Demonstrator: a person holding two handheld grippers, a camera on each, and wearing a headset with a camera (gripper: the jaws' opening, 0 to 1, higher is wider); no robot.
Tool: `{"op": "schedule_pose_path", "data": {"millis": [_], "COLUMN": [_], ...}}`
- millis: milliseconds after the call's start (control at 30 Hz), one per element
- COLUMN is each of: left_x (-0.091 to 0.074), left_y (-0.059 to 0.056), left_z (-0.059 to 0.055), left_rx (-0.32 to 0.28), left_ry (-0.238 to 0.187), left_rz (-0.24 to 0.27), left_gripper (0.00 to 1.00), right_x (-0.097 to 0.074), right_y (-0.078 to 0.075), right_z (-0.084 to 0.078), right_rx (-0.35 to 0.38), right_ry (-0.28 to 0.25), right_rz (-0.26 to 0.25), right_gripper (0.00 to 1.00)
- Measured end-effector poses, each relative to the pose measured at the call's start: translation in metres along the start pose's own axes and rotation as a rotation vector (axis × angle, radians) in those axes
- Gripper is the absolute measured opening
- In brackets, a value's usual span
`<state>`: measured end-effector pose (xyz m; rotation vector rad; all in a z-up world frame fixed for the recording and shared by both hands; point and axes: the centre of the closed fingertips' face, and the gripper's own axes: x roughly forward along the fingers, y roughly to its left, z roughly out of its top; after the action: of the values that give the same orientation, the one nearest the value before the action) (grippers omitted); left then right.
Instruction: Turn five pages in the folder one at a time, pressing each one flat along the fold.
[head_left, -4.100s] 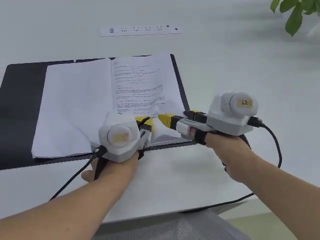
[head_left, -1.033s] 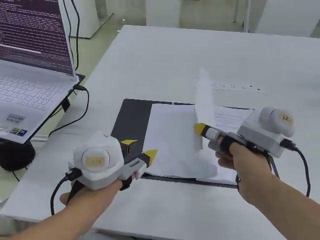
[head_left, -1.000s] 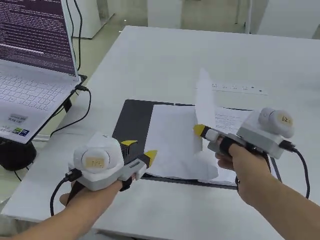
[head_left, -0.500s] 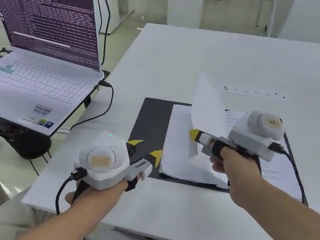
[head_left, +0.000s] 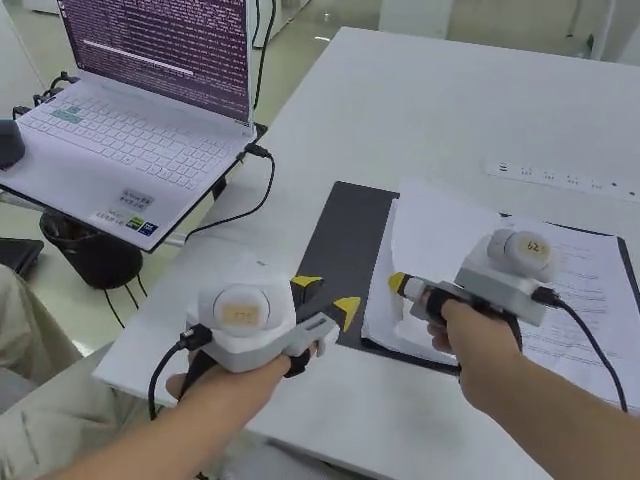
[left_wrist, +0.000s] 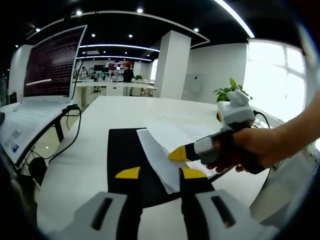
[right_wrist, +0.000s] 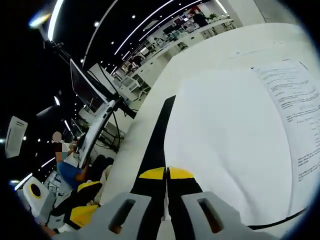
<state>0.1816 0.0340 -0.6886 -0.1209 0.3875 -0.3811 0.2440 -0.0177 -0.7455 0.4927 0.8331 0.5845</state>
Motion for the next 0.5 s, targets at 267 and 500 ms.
{"op": "schedule_pose_path", "data": {"millis": [267,500], "left_x": [0.002,0.003], "left_y": [-0.001,-0.001], "left_z": [-0.007,-0.012], "left_rx": [-0.011,-0.022], "left_ry": [0.013,0.019], "left_rz": [-0.001,0.008], "left_gripper": [0.28,0.28], "right_x": [0.022,0.029], "right_y": [-0.023,-0.032], "right_z": [-0.015,-0.022], "right_rx": [0.009,0.016], "right_ry": [0.048,0.065], "right_rz": [-0.038,-0.054], "right_gripper": [0.0,0.0]}}
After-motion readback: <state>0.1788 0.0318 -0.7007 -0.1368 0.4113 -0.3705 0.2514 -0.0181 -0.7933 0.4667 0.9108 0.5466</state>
